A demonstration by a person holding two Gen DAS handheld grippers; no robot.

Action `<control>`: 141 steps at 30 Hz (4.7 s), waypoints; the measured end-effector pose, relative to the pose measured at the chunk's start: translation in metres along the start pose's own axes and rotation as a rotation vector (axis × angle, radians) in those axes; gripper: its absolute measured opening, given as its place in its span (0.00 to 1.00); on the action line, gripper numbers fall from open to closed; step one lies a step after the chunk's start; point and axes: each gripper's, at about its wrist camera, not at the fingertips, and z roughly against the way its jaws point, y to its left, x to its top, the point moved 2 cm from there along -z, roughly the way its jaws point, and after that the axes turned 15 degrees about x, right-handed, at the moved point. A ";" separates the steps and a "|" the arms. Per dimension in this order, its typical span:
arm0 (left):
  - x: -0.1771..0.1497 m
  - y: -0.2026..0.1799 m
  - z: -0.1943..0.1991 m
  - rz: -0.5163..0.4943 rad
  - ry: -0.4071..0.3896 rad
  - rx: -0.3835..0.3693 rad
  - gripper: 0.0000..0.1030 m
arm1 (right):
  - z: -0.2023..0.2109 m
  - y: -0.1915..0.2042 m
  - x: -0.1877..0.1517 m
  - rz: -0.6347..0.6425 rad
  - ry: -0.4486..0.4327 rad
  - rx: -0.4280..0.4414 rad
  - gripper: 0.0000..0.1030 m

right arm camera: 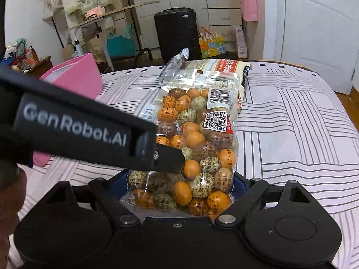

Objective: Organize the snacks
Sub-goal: 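Lift the peanut bag with the left gripper and carry it over the pink box, then open the left gripper to drop the peanut bag into the pink box, then lower the right gripper onto the white 'delicious' snack bar and close, then grasp a small white snack bar with the left gripper while the right gripper holds its bar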

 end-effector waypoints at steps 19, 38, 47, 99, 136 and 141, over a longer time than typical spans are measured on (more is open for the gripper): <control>-0.017 0.019 0.145 -0.073 -0.103 0.056 0.43 | 0.076 0.097 0.029 0.136 -0.010 0.127 0.88; 0.003 0.148 0.223 0.145 -0.256 0.150 0.43 | 0.031 0.212 0.104 0.451 0.018 0.319 0.91; 0.037 0.220 0.184 0.235 -0.282 0.217 0.43 | -0.046 0.229 0.125 0.439 0.027 0.423 0.93; 0.046 0.193 0.178 0.034 -0.287 0.178 0.46 | 0.054 0.117 0.113 0.303 -0.129 0.204 0.94; 0.155 0.025 -0.101 -0.123 -0.282 0.194 0.66 | -0.090 -0.004 0.081 0.671 0.379 0.235 0.52; 0.160 0.022 -0.118 -0.176 -0.284 0.203 0.66 | -0.089 -0.005 0.074 0.664 0.360 0.236 0.51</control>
